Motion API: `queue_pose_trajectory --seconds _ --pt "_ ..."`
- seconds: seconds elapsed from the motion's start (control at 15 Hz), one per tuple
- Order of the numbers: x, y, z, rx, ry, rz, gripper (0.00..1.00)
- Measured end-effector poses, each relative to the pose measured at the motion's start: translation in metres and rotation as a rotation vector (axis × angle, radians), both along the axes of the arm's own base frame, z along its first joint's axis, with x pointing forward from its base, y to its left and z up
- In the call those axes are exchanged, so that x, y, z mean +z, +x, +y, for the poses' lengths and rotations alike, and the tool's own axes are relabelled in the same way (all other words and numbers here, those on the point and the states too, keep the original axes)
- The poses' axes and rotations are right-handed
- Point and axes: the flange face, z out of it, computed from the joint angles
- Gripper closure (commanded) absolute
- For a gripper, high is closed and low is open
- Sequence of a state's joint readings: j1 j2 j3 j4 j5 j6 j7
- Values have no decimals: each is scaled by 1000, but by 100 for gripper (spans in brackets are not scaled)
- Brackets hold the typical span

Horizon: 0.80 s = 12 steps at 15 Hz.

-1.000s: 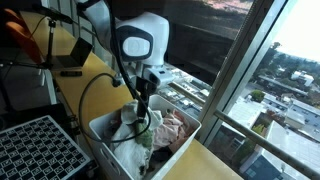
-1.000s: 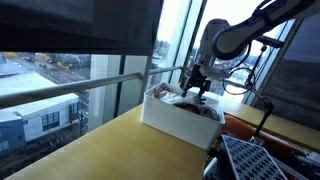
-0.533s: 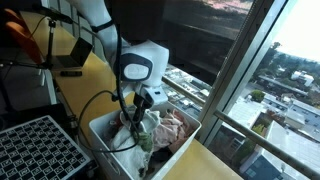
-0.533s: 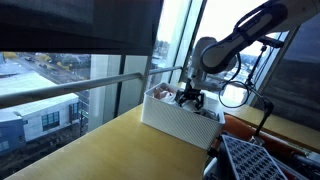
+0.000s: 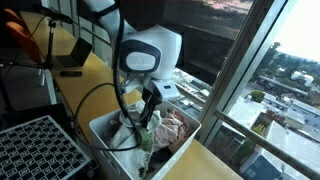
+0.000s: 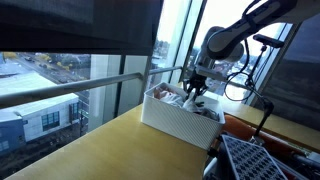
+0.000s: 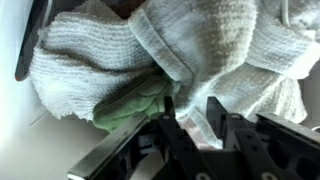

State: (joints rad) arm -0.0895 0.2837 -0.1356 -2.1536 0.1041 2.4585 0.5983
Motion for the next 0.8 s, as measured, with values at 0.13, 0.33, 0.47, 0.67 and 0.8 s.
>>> queue_pose_trajectory --seconds 0.13,0.33,0.47,0.67,0.8 --pt "24 -4 -9 -16 11 -20 100" --pt "60 -10 -17 -25 24 -41 100" --pt "81 -13 -17 -20 29 -55 72" --pt "100 -16 -11 23 30 -73 52" --pt "99 -15 1 74 29 -72 37"
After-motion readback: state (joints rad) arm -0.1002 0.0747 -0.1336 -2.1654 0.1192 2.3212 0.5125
